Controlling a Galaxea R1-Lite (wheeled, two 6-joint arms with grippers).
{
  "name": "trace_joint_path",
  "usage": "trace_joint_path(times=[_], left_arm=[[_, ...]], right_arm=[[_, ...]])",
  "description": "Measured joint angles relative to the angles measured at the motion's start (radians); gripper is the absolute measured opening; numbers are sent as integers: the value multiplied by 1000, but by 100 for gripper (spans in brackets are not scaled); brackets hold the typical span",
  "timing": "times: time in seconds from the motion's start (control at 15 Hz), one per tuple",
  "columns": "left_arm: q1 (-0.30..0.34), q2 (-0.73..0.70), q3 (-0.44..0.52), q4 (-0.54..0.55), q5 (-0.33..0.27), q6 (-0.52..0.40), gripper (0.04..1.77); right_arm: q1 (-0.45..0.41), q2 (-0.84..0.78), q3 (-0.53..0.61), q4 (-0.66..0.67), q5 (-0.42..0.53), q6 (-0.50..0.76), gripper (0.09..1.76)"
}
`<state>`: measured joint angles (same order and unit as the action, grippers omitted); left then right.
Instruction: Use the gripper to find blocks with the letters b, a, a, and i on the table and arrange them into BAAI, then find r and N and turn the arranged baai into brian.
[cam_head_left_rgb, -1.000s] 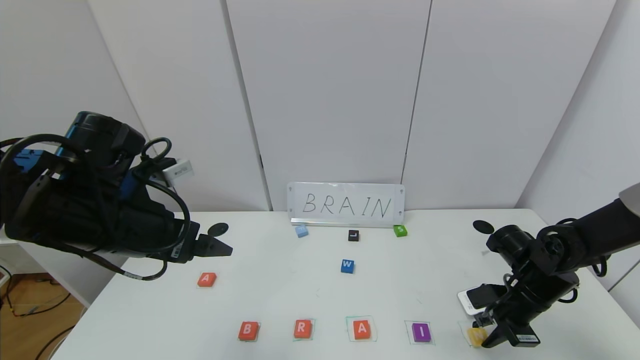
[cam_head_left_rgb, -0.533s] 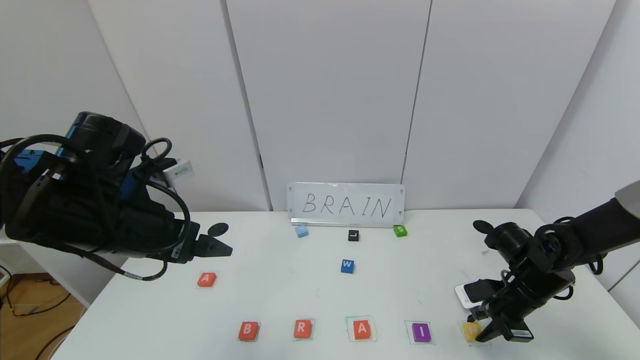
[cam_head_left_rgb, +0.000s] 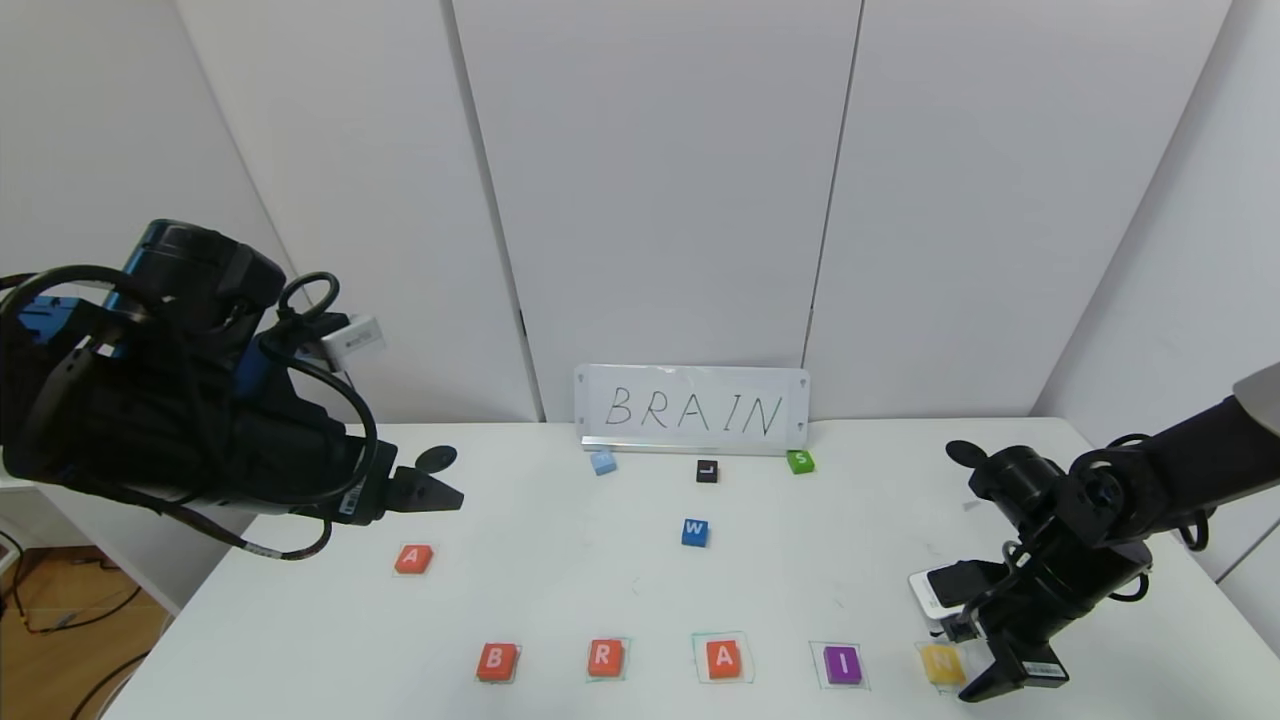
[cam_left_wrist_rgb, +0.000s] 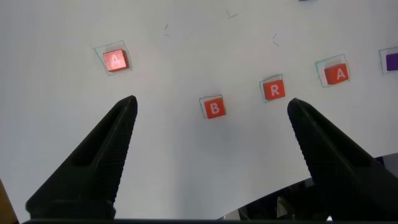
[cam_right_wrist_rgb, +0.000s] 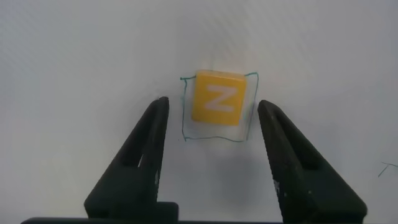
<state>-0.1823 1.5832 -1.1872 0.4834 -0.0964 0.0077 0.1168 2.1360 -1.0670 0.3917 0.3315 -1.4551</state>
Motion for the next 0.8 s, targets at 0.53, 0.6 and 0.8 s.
trace_joint_path(times=[0.53, 0.6, 0.8], left_arm=[[-4, -5, 0, 0, 0, -1, 172], [-7, -12, 3, 0, 0, -1, 172], [-35, -40, 25, 0, 7, -2, 172]], right_arm=[[19, -142, 37, 0, 1, 189, 148], [20, -174, 37, 0, 3, 240, 151], [9, -233, 16, 0, 27, 517, 157]])
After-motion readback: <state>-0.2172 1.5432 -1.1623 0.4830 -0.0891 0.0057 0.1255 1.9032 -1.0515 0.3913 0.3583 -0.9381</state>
